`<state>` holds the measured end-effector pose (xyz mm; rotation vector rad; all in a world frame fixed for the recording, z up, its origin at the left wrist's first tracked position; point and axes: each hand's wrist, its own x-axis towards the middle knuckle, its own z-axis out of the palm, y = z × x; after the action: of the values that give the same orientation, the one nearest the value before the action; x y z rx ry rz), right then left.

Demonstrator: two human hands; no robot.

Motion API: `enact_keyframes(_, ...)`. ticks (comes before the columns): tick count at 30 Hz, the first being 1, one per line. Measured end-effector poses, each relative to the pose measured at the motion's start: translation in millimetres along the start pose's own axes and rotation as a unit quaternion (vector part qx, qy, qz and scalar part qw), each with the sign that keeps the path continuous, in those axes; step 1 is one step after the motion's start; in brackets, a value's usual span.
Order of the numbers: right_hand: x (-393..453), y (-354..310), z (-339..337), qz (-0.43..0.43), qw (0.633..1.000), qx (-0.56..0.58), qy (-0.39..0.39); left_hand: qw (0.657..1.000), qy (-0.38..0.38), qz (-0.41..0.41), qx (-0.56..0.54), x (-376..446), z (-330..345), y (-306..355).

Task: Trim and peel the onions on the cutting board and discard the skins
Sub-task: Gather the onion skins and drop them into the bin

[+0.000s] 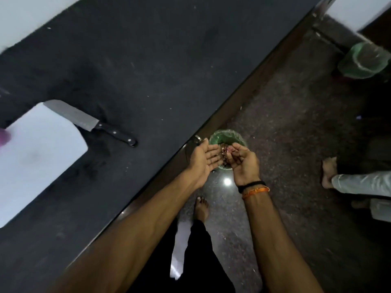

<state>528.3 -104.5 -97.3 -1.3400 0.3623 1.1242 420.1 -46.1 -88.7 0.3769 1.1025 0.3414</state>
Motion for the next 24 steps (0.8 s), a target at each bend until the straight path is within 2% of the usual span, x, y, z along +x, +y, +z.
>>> enact_keyframes(10,183.9,40.8,-57.5,-0.023,0.985,-0.154,0.078,0.993,0.064,-0.059,0.075,144.5,4.0,-54.6)
enact_keyframes(17,282.0,66.4,-88.8,-0.066,0.955,-0.270,0.099,0.989,0.087,-0.085,0.080,221.7,-2.0,-84.8)
enact_keyframes(20,290.5,63.8,-93.5,-0.076,0.935,-0.339,0.070,0.988,0.088,-0.092,0.083,235.7,-4.8,-90.8)
enact_keyframes(24,297.1,67.5,-94.7,-0.053,0.956,-0.281,0.066,0.987,0.092,-0.102,0.085,241.4,-6.4,-94.8)
